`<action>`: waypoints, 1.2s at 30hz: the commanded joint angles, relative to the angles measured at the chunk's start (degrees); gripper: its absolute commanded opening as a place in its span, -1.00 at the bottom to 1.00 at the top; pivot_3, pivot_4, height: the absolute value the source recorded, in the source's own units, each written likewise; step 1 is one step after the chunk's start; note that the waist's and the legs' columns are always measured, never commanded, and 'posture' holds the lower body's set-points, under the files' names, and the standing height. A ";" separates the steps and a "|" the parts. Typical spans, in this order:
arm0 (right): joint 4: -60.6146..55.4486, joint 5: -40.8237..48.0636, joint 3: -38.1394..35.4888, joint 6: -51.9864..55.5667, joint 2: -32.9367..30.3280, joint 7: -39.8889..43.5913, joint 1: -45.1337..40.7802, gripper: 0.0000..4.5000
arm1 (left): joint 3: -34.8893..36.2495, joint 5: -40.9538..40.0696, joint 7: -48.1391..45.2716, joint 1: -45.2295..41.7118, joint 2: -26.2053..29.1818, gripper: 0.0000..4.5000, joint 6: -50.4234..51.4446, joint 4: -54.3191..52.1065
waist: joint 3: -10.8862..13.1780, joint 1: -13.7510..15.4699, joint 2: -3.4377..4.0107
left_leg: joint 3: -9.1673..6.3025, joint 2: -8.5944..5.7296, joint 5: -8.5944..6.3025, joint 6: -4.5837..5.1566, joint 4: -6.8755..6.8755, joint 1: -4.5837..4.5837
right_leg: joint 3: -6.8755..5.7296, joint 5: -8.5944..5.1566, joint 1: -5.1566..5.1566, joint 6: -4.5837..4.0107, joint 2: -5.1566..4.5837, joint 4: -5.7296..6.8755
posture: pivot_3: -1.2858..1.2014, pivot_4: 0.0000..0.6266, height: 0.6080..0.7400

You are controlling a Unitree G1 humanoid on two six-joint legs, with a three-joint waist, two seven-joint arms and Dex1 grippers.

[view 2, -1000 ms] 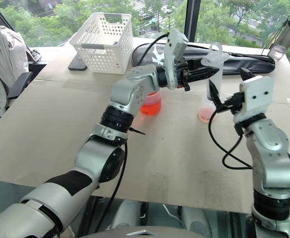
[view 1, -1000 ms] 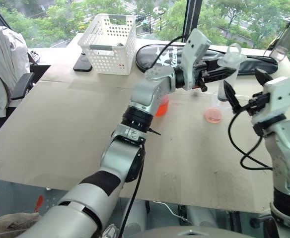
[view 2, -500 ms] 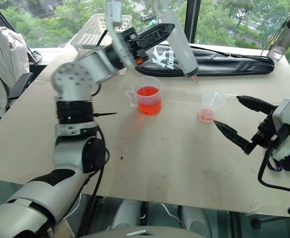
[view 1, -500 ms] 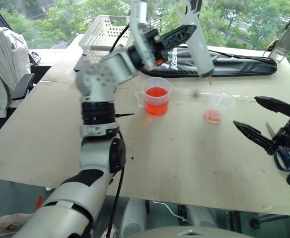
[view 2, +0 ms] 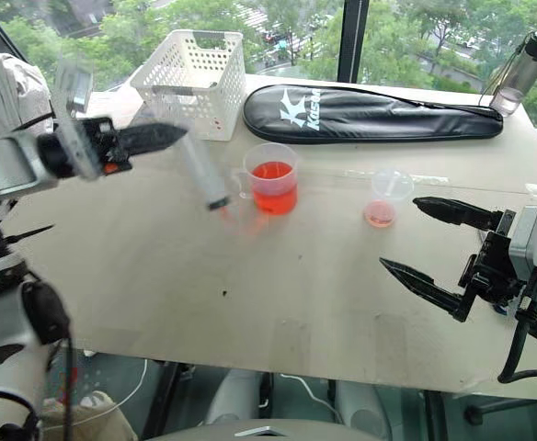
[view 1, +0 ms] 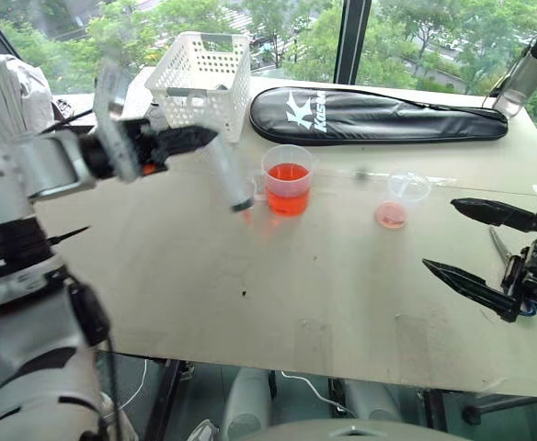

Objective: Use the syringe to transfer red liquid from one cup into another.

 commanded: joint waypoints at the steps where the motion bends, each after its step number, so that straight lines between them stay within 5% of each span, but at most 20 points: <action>1: -0.44 1.68 5.08 -2.25 -0.35 -0.43 -4.95 1.00 | -12.65 9.03 -7.07 -1.54 2.62 -0.33 -8.61 6.54 | -0.02 0.34 -0.03 | 0.00 0.00 0.00 0.00 0.00 0.00 | -0.01 0.00 0.00 -0.01 0.00 0.00 | 0.03 -0.52 0.75; 11: -3.01 -1.43 15.68 -3.77 1.10 -3.22 -8.47 1.00 | -36.89 32.82 -23.15 -20.18 -4.54 -0.33 -26.34 39.48 | -0.03 1.23 -0.35 | 0.15 -0.01 -0.02 0.01 0.09 -0.26 | 0.06 -0.02 -0.11 -0.04 -0.02 -0.18 | 0.03 -0.52 0.75; 18: -4.49 -4.61 16.96 -4.82 0.98 -4.48 -5.06 1.00 | -34.15 39.84 -20.96 -25.51 -12.43 -0.33 -35.45 55.44 | -0.01 1.02 -0.37 | 0.12 0.02 -0.01 0.02 0.06 -0.25 | 0.06 -0.03 -0.16 -0.04 0.03 -0.11 | 0.03 -0.52 0.75; 20: -4.35 -6.28 15.98 -5.15 0.55 -3.83 -2.62 1.00 | -31.65 40.26 -18.84 -25.50 -13.15 0.11 -36.26 57.31 | 0.00 0.84 -0.39 | 0.12 0.02 -0.01 0.02 0.09 -0.25 | 0.07 -0.02 -0.16 -0.03 0.02 -0.10 | 0.03 -0.52 0.75; 21: -4.17 -7.11 15.56 -5.34 0.29 -3.24 -1.53 1.00 | -30.59 40.21 -18.00 -25.41 -13.19 0.16 -36.25 57.70 | 0.00 0.89 -0.39 | 0.13 0.03 -0.01 0.02 0.09 -0.23 | 0.08 -0.02 -0.15 -0.03 0.02 -0.08 | 0.03 -0.52 0.75; 26: -2.53 -11.69 14.77 -7.80 -1.02 0.47 2.94 1.00 | -24.71 39.53 -16.77 -25.60 -11.51 0.99 -33.78 56.45 | 0.07 1.06 -0.51 | 0.11 0.02 -0.02 0.02 0.09 -0.27 | 0.06 0.04 -0.15 0.09 0.02 -0.10 | 0.03 -0.52 0.75; 30: -0.60 -13.24 13.80 -9.82 -1.16 2.99 4.96 1.00 | -17.86 35.74 -17.37 -25.03 -8.86 0.99 -27.46 48.62 | 0.14 0.95 -0.64 | 0.11 0.03 -0.01 0.02 0.09 -0.26 | 0.05 0.04 -0.15 0.09 0.02 -0.09 | 0.03 -0.52 0.75; 36: 2.31 -12.26 13.18 -10.98 -0.59 4.73 4.13 1.00 | -3.83 26.21 -14.36 -7.75 -5.94 0.99 -21.24 17.95 | 0.11 -0.20 -0.56 | 0.17 0.04 -0.02 0.01 0.03 -0.15 | 0.07 0.05 -0.11 0.09 -0.06 -0.06 | 0.03 -0.52 0.75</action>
